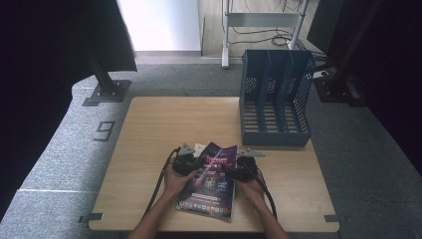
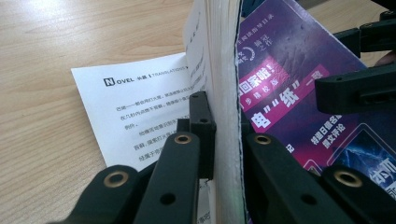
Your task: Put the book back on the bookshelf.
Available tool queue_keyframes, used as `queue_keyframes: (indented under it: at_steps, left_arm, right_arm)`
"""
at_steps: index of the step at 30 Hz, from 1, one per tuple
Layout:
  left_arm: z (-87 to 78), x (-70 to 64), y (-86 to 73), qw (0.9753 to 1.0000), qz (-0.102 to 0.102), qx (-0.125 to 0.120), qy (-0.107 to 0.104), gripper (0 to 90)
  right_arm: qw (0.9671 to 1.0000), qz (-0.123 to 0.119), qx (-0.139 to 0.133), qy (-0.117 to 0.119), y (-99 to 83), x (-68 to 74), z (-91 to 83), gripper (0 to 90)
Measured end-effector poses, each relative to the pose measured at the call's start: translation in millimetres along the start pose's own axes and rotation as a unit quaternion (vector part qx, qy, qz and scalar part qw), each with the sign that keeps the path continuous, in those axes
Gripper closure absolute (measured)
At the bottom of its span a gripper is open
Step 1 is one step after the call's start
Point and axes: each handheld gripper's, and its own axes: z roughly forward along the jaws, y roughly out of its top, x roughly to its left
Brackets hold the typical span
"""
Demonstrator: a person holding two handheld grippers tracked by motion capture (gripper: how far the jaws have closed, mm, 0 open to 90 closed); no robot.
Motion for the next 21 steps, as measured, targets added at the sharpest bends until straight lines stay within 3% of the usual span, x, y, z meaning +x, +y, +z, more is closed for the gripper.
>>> queue_keyframes:
  at_steps: [19,21]
  left_arm:
    - [0.6,0.7,-0.2,1.0000,0.001,-0.002,0.000,86.1]
    - [0.6,0.7,-0.2,1.0000,0.001,-0.002,0.000,86.0]
  right_arm:
    - [0.9998,0.008,0.004,0.017,9.4,-11.4,14.5,38.3]
    - [0.9997,0.008,0.015,0.017,12.3,-12.3,15.3,37.8]
